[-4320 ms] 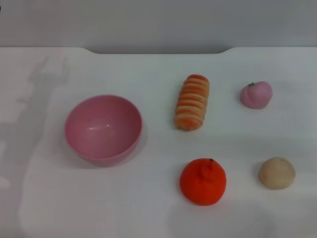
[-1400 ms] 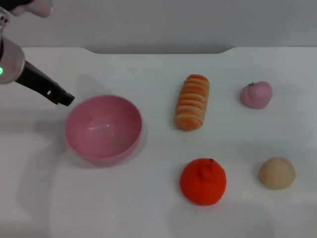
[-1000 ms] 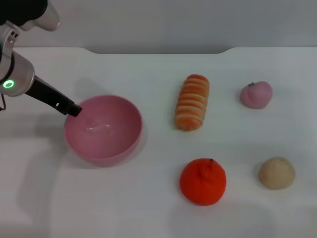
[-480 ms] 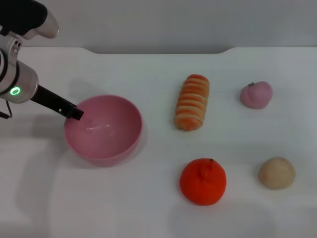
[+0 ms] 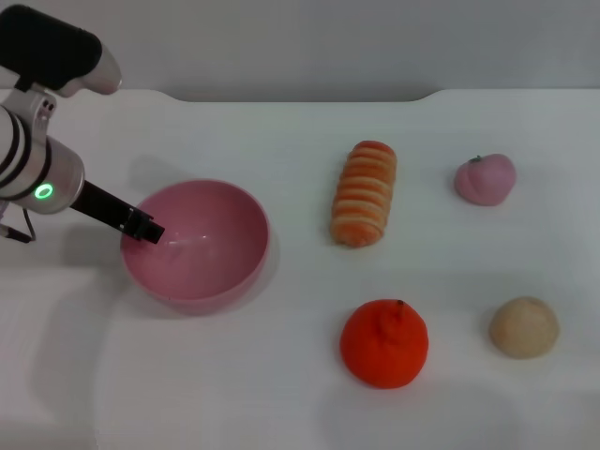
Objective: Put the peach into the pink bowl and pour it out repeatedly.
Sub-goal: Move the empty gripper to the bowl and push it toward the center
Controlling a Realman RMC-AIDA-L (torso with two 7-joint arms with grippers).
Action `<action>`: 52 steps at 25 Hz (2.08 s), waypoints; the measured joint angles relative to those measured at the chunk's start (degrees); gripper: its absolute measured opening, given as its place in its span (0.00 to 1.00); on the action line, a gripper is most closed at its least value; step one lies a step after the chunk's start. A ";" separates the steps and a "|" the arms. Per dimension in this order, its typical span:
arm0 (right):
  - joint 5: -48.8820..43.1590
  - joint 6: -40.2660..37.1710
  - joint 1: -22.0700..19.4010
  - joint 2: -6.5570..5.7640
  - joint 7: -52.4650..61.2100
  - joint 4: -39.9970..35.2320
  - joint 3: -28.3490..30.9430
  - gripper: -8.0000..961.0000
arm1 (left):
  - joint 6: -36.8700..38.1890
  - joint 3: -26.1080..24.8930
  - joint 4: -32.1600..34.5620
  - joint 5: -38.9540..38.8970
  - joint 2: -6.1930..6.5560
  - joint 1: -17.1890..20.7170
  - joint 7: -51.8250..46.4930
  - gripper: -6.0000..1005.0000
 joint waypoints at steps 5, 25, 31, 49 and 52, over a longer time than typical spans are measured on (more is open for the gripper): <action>0.00 -0.50 -0.08 0.04 0.01 0.01 -0.14 0.59 | -2.24 0.52 -1.14 -0.03 -0.05 0.25 -0.75 0.42; 0.00 -2.23 -0.89 0.04 0.00 0.01 -0.14 0.59 | -4.07 1.69 -2.23 -0.07 0.08 0.29 -1.23 0.15; 0.00 -2.23 -1.18 -0.29 5.82 -0.40 -0.71 0.59 | -3.96 1.99 -2.39 -0.11 0.09 0.28 -1.19 0.12; -61.98 -1.86 -8.60 -5.19 71.81 -47.46 7.22 0.59 | -3.67 0.74 -0.20 -0.13 0.44 -4.38 1.74 0.05; -78.61 -2.43 -5.58 -5.71 83.25 -53.98 10.69 0.59 | -3.73 0.67 0.04 -0.12 0.43 -4.73 2.15 0.05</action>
